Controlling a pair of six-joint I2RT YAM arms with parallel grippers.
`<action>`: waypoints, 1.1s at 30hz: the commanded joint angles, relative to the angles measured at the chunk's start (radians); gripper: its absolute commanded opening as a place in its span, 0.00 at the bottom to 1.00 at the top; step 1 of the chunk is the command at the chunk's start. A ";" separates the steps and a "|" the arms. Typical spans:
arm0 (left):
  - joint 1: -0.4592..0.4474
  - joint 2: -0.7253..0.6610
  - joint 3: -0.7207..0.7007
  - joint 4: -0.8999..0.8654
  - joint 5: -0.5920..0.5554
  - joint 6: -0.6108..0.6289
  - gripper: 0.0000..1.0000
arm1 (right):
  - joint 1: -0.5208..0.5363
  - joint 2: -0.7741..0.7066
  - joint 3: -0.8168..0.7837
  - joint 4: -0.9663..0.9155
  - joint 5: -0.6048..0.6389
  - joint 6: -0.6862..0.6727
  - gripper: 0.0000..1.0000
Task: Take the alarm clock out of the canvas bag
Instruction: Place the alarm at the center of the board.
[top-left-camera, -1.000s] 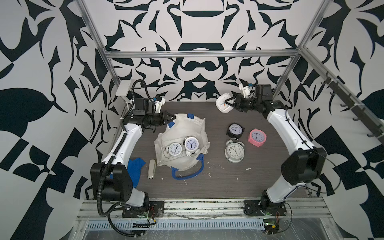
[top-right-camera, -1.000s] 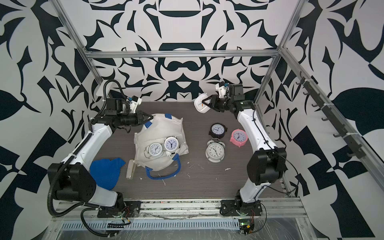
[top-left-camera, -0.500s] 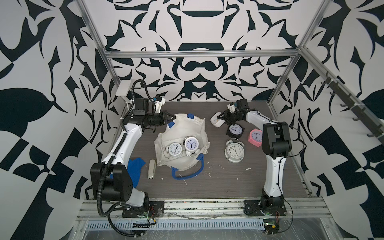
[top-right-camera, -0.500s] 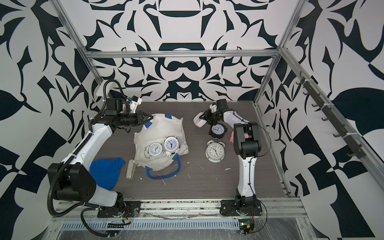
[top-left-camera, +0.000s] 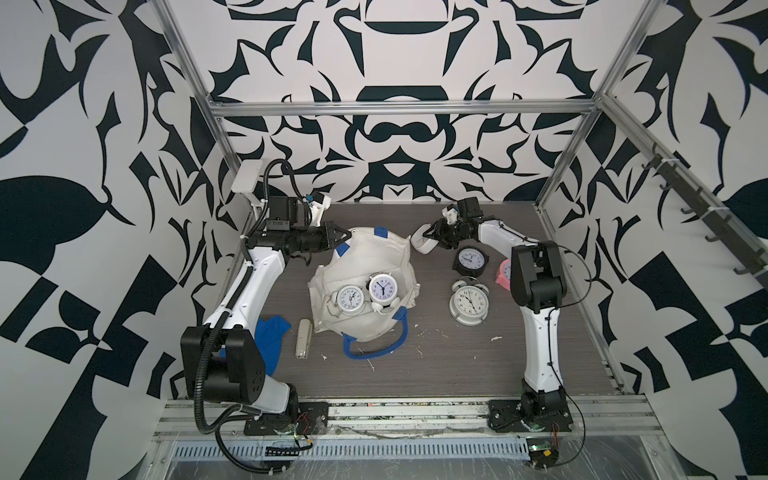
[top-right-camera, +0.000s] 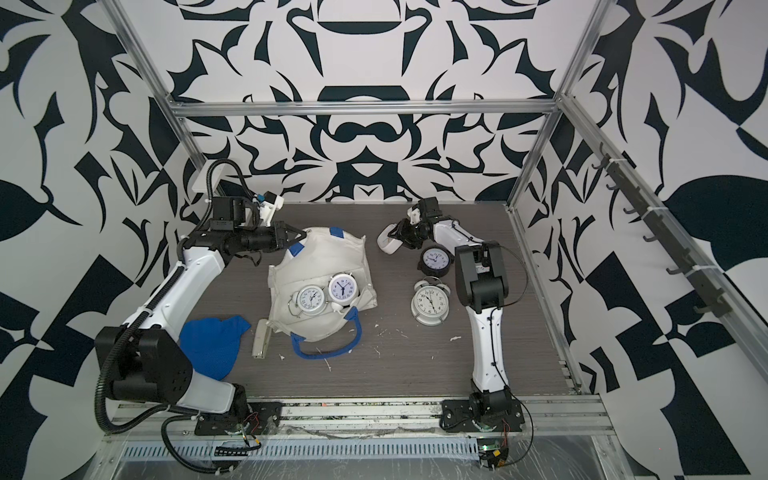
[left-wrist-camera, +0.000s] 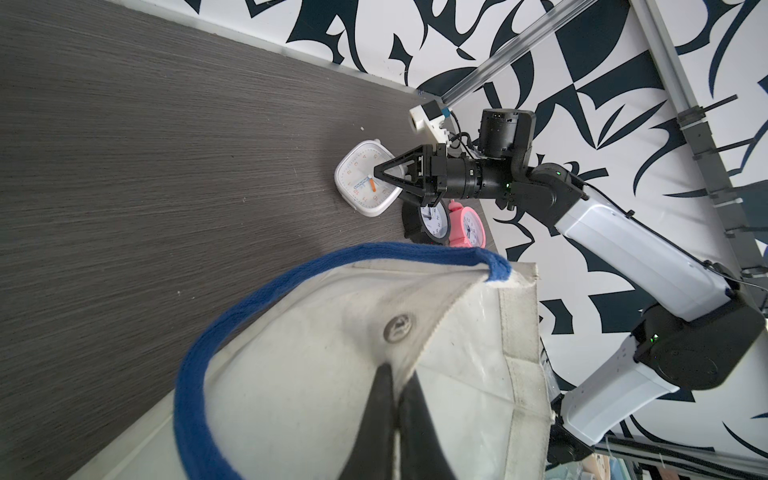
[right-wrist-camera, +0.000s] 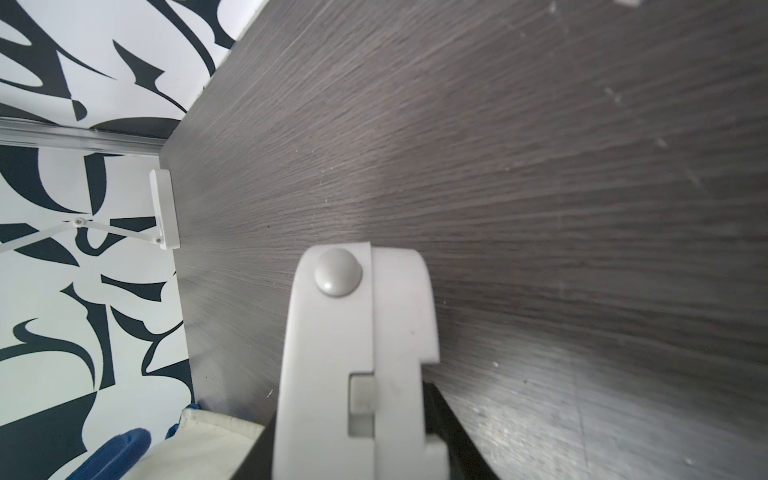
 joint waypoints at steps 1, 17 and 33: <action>0.006 -0.001 0.045 -0.025 0.017 0.015 0.00 | 0.000 -0.015 0.038 -0.006 0.014 -0.009 0.49; 0.006 -0.016 0.063 -0.045 0.031 0.011 0.00 | -0.011 -0.032 0.035 -0.044 0.021 -0.058 0.65; 0.006 -0.040 0.051 -0.035 0.014 0.011 0.00 | -0.041 -0.058 0.012 -0.100 0.077 -0.085 0.66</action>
